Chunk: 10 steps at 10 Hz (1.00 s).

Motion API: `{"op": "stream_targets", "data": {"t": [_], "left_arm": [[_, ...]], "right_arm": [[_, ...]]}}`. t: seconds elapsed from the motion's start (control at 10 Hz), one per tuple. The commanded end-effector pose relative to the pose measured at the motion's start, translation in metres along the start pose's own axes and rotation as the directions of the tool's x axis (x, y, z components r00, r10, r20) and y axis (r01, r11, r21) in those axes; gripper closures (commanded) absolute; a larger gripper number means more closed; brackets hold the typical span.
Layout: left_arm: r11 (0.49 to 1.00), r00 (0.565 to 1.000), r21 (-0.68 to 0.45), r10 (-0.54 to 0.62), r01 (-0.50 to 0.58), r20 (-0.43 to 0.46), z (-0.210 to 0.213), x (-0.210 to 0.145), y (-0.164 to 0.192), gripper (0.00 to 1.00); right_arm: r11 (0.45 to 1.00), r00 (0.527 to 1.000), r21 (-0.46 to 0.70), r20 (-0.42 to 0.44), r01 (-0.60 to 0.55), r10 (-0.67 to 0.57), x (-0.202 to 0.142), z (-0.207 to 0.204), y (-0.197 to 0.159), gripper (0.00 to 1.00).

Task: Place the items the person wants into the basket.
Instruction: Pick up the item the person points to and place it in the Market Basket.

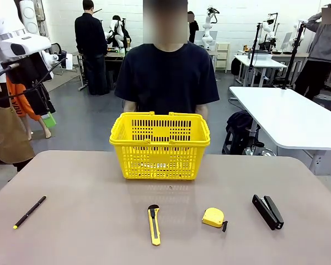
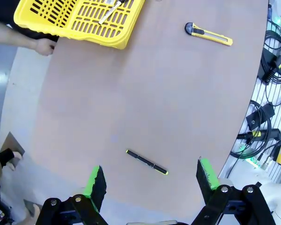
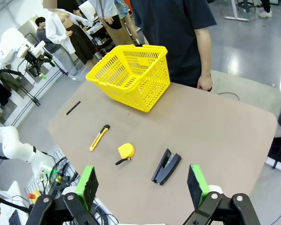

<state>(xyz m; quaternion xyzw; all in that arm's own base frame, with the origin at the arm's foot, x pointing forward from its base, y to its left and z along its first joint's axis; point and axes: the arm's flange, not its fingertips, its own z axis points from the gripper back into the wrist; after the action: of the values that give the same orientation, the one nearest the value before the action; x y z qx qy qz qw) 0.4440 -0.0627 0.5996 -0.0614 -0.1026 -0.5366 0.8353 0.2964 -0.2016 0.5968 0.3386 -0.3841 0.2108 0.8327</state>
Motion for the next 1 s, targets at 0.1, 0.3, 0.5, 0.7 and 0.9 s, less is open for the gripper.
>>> {"op": "stream_targets", "data": {"t": [0.1,0.3,0.5,0.7,0.9], "left_arm": [[1.0,1.0,0.0,-0.019,0.019,-0.004,-0.001,-0.003,0.001,0.0],[1.0,1.0,0.0,-0.019,0.019,-0.004,-0.001,-0.003,0.001,0.0],[1.0,1.0,0.0,-0.019,0.019,-0.004,-0.001,-0.003,0.001,0.0],[0.999,0.995,0.006,-0.054,0.053,0.083,0.012,-0.016,-0.005,0.0],[0.987,0.943,0.049,-0.159,0.152,0.292,0.054,-0.065,-0.03,0.0]], "right_arm": [[1.0,1.0,0.016,0.017,-0.019,0.019,0.001,-0.001,-0.001,0.0],[1.0,1.0,0.016,0.017,-0.019,0.019,0.001,-0.001,-0.001,0.0],[1.0,1.0,0.016,0.017,-0.019,0.019,0.001,-0.001,-0.001,0.0],[1.0,1.0,0.016,0.017,-0.019,0.019,0.001,-0.001,-0.001,0.0],[1.0,1.0,0.016,0.017,-0.019,0.019,0.001,-0.001,-0.001,0.0]]}}
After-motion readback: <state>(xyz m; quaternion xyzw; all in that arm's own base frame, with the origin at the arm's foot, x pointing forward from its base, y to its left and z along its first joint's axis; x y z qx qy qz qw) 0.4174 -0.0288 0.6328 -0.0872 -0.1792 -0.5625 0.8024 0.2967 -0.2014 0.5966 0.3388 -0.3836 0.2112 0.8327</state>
